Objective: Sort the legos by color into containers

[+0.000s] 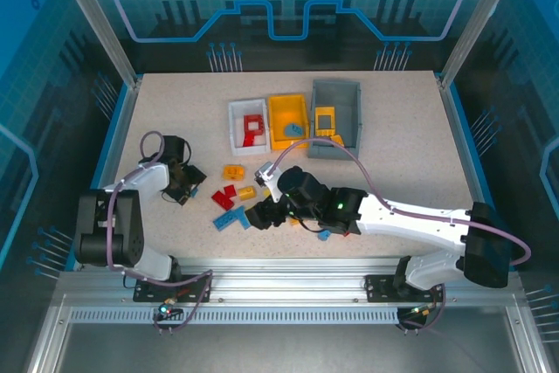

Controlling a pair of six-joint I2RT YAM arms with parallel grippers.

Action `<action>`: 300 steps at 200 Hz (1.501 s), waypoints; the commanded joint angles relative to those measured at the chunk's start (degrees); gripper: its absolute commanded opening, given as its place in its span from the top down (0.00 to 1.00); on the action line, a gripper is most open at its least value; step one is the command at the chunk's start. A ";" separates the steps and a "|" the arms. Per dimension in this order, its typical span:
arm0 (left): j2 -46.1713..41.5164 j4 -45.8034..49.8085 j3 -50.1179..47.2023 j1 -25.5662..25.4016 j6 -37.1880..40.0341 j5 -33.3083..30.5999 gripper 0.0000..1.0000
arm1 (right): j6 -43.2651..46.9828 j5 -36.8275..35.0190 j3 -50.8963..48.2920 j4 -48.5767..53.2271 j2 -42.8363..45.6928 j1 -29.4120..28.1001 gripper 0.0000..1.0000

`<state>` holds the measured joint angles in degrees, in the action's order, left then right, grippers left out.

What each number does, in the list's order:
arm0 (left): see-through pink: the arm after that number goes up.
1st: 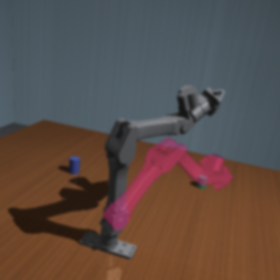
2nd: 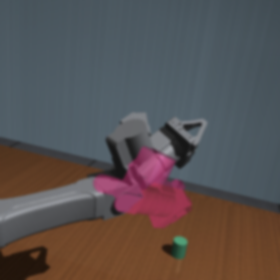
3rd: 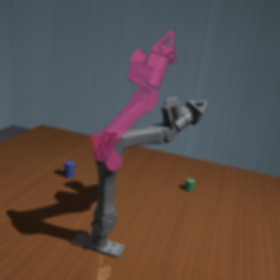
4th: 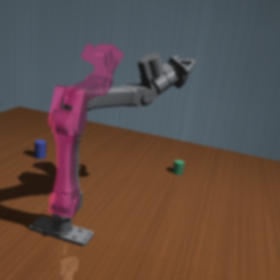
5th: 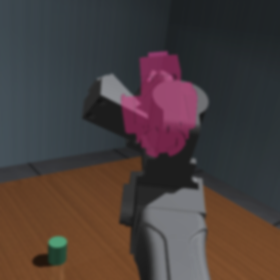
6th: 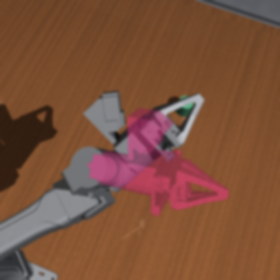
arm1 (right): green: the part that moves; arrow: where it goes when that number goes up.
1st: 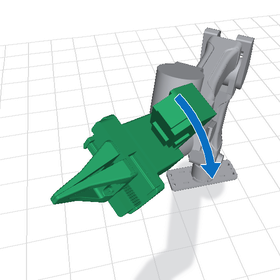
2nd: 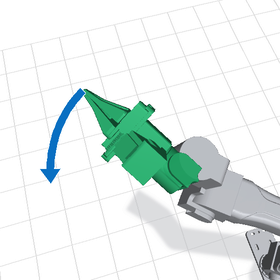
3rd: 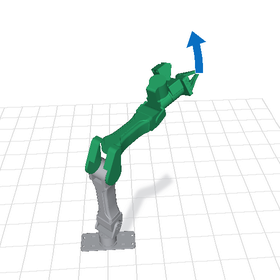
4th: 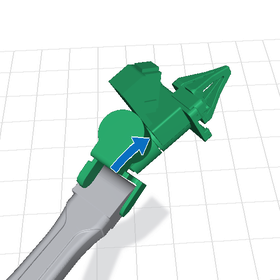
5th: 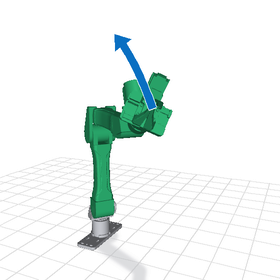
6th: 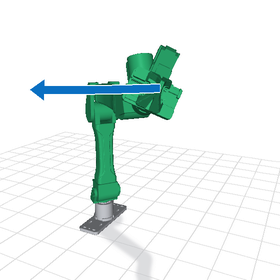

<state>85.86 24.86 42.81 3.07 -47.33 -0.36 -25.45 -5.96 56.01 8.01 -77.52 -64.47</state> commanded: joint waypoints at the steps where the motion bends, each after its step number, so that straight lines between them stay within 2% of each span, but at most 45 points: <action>1: 0.38 -1.47 -1.44 0.46 -0.57 -0.36 0.43 | -0.96 -1.42 1.53 -0.72 -0.87 -0.66 0.28; 23: -1.29 -2.10 -2.43 0.46 -0.69 -0.52 0.48 | -0.98 -1.47 1.80 -0.28 -1.38 -0.57 0.29; 53: -4.18 -2.55 -3.51 0.46 -0.23 -0.68 0.61 | -1.66 -1.47 1.37 -0.88 -1.02 -0.50 0.30; 114: -9.44 -0.66 -2.49 -0.78 0.55 0.32 0.66 | -1.55 -4.45 0.38 0.57 2.16 0.26 0.31; 135: -12.34 1.70 1.91 -5.89 2.07 -0.20 0.66 | -3.56 -11.60 -1.33 2.06 6.51 1.31 0.32; 162: -11.68 3.35 11.17 -17.68 4.78 -4.48 0.65 | -7.66 -18.76 -5.29 1.28 13.89 5.99 0.33; 193: -4.18 3.09 23.82 -29.04 9.81 -9.60 0.66 | -6.90 -24.35 -3.91 4.96 16.52 10.85 0.33; 219: 5.86 2.11 33.44 -33.68 12.44 -10.81 0.66 | -7.89 -24.37 -1.68 7.41 16.94 15.54 0.33; 273: 26.14 7.35 54.16 -34.64 16.77 -12.16 0.65 | -9.26 -23.17 -0.35 8.38 17.14 19.60 0.33; 300: 29.49 8.81 57.74 -34.68 17.58 -12.37 0.65 | -9.70 -22.24 -0.94 8.65 17.14 20.30 0.33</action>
<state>114.15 29.74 96.71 -31.64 -32.67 -10.98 -33.85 -28.25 54.06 15.62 -60.97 -45.28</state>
